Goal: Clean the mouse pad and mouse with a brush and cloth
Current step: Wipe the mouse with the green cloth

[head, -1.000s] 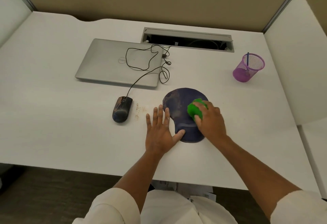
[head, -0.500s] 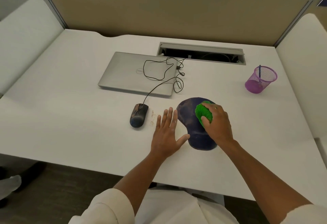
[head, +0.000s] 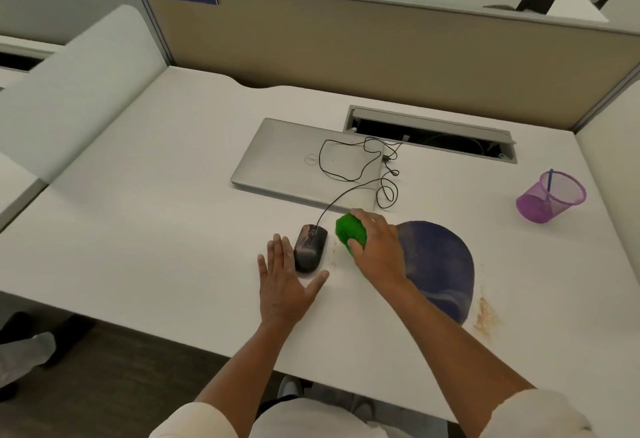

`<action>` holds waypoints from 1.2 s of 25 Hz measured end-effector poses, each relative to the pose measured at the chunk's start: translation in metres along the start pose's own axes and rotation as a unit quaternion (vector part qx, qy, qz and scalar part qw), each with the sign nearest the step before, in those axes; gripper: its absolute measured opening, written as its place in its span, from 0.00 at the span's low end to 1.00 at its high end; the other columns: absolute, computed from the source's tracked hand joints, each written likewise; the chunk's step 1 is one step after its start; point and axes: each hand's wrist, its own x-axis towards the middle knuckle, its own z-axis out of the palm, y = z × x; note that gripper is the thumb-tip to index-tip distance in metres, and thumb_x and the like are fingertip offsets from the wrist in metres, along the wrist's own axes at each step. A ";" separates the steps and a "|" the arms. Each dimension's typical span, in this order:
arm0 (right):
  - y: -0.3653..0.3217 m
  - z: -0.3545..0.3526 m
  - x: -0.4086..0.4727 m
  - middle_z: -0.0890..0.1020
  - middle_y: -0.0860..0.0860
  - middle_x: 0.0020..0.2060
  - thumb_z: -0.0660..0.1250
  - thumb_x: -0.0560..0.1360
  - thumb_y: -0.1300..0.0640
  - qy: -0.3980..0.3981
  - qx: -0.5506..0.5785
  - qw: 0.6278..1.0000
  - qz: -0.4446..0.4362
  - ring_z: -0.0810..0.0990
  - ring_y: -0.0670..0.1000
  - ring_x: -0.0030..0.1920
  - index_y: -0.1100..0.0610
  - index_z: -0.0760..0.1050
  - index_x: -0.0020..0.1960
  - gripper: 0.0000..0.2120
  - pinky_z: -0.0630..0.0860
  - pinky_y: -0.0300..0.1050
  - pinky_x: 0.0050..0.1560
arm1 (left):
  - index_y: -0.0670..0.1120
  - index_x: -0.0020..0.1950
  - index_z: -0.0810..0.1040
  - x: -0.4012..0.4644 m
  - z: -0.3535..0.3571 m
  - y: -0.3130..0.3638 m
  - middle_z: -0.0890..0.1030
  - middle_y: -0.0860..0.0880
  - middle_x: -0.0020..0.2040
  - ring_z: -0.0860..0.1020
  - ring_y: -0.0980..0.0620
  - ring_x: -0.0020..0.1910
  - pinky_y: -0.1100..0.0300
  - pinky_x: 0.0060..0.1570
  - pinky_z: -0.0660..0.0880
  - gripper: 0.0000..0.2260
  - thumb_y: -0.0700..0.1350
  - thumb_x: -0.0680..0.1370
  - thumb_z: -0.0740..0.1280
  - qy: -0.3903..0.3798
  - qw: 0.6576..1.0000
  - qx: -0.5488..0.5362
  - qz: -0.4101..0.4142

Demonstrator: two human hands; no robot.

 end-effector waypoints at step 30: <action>-0.076 0.048 0.099 0.77 0.52 0.61 0.72 0.71 0.58 -0.059 -0.294 0.931 -0.208 0.74 0.58 0.54 0.49 0.78 0.63 0.21 0.73 0.55 0.48 | 0.44 0.83 0.53 0.026 0.005 0.010 0.49 0.45 0.84 0.43 0.48 0.83 0.48 0.79 0.34 0.48 0.77 0.74 0.50 0.029 0.993 -0.036 -0.105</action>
